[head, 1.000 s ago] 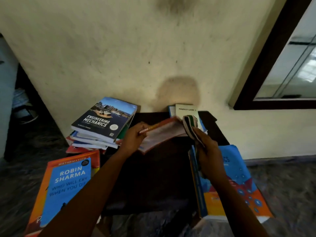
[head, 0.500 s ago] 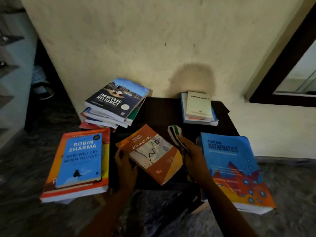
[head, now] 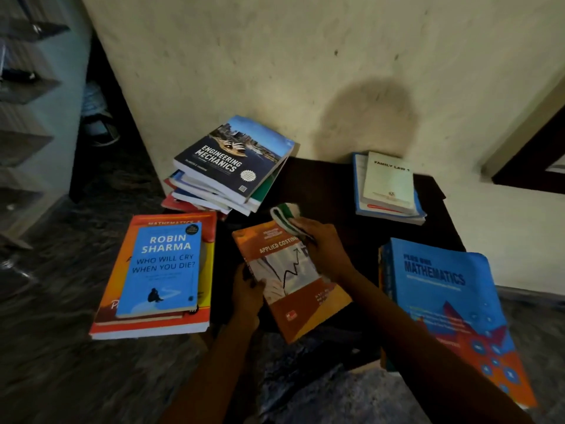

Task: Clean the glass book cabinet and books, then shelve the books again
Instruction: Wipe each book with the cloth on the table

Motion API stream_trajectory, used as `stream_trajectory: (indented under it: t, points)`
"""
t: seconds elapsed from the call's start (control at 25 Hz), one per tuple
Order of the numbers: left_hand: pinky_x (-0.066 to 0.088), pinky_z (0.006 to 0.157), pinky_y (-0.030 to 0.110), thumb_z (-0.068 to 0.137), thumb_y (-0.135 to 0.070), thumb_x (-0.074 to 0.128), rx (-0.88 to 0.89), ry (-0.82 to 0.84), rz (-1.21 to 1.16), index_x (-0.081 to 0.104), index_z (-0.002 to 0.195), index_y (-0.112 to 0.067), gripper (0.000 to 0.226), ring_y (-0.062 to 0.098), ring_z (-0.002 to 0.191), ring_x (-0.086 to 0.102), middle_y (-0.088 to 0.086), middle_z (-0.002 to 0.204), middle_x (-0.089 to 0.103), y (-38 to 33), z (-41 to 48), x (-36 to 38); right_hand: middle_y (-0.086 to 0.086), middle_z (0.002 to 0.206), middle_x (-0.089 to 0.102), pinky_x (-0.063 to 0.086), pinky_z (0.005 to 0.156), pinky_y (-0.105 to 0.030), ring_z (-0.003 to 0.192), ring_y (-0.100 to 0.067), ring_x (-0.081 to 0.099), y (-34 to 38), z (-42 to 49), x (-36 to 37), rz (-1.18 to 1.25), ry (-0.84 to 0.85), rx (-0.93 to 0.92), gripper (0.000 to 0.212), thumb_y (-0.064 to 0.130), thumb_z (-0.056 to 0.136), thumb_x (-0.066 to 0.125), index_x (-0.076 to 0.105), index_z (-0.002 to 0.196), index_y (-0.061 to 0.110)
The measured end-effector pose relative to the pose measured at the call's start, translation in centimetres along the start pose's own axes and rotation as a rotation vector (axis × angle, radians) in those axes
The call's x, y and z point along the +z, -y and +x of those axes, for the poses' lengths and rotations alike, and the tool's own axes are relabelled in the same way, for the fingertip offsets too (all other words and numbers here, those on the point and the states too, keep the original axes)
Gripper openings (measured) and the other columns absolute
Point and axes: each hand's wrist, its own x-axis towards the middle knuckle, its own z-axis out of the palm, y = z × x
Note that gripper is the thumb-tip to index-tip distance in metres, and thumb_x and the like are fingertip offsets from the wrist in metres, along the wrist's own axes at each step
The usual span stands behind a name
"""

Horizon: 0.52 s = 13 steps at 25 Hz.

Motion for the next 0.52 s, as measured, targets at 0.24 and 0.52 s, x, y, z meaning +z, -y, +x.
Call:
stream_trajectory:
  t: [0.24,0.52]
  points:
    - [0.042,0.094,0.051,0.092,0.011,0.042,-0.094,0.232,0.006,0.030,0.145,-0.007,0.057,0.044,0.125,0.044,0.024,0.140,0.043,-1.6,1.5,-3.3,-0.003,0.149,0.032,0.027,0.097,-0.034,0.122,-0.032,0.034,-1.7,3.1,4.4,-0.355,0.281,-0.038,0.046,0.028,0.096,0.042,0.036,0.141,0.031]
    - [0.049,0.070,0.035,0.097,-0.047,0.036,-0.280,0.195,-0.076,0.053,0.126,-0.023,0.042,0.023,0.093,0.060,0.007,0.122,0.059,-0.9,1.6,-4.2,0.001,0.138,0.047,0.045,0.082,-0.033,0.107,-0.023,0.042,-2.6,-5.4,6.7,-0.337,0.265,-0.302,0.057,0.022,0.078,0.054,0.041,0.131,0.039]
